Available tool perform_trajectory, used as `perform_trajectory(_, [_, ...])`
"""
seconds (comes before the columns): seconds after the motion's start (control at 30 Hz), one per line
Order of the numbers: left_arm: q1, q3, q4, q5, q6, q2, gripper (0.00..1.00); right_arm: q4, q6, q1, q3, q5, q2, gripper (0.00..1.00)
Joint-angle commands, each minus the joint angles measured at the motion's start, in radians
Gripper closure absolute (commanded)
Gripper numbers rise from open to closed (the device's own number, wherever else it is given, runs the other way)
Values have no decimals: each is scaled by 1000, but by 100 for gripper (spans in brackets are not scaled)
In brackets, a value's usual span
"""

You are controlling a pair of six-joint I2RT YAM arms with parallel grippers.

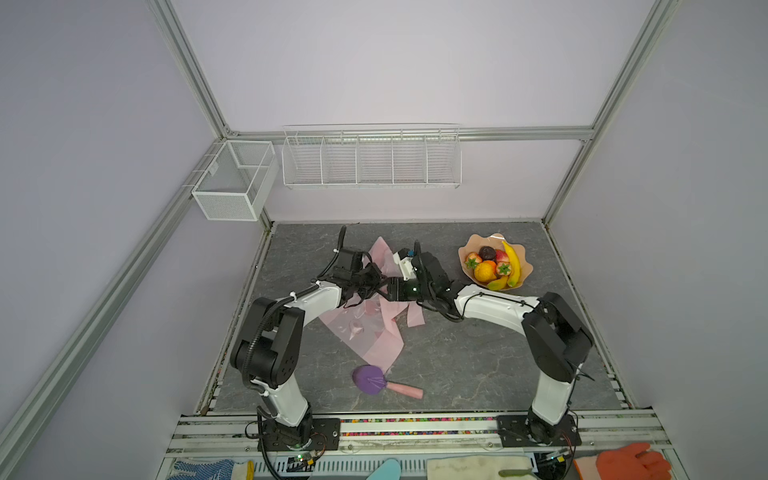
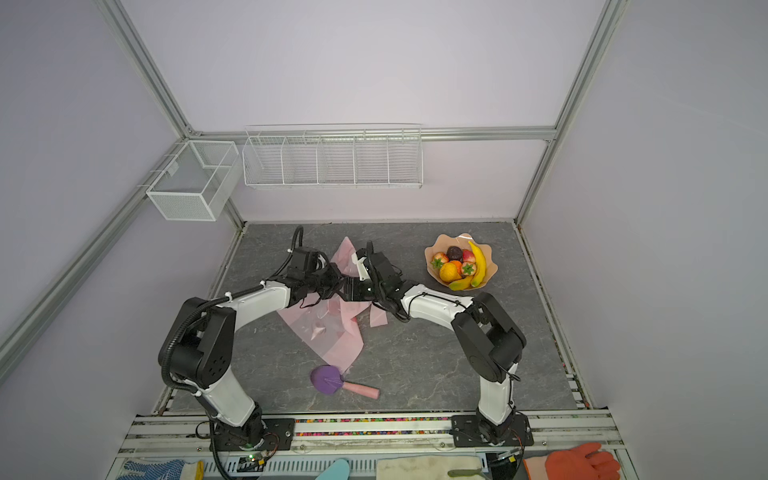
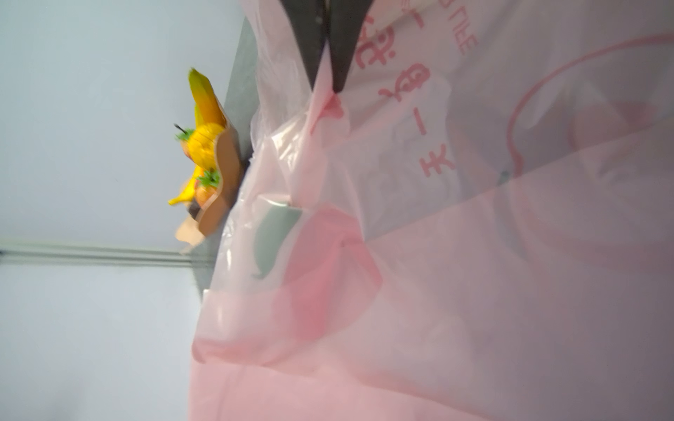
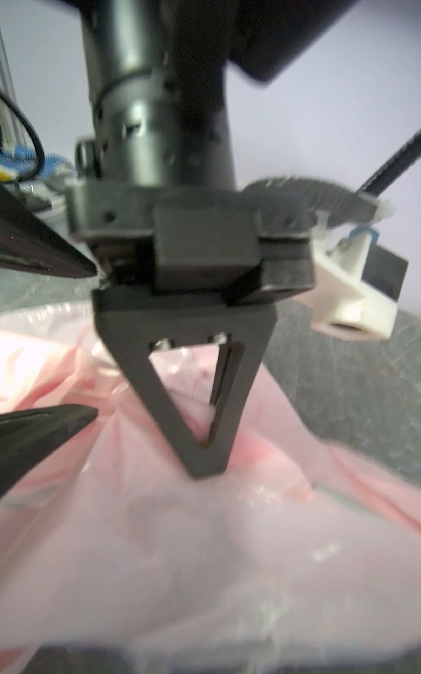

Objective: Place the fruits into the plastic bag
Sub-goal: 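Lift the pink bag upright with both grippers, pulling its mouth open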

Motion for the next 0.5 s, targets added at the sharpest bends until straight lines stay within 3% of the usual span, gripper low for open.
perform_trajectory(0.0, [-6,-2,57,132,250,-116,100,-46,-19,-62,62,-122,-150,26])
perform_trajectory(0.17, [-1,25,13,272,474,-261,100,-304,-107,-208,175,-180,-346,15])
perform_trajectory(0.3, [1,85,26,396,484,-281,100,-411,-121,-361,252,-284,-439,14])
perform_trajectory(0.47, [0,171,37,504,440,-241,100,-394,-80,-504,264,-493,-503,15])
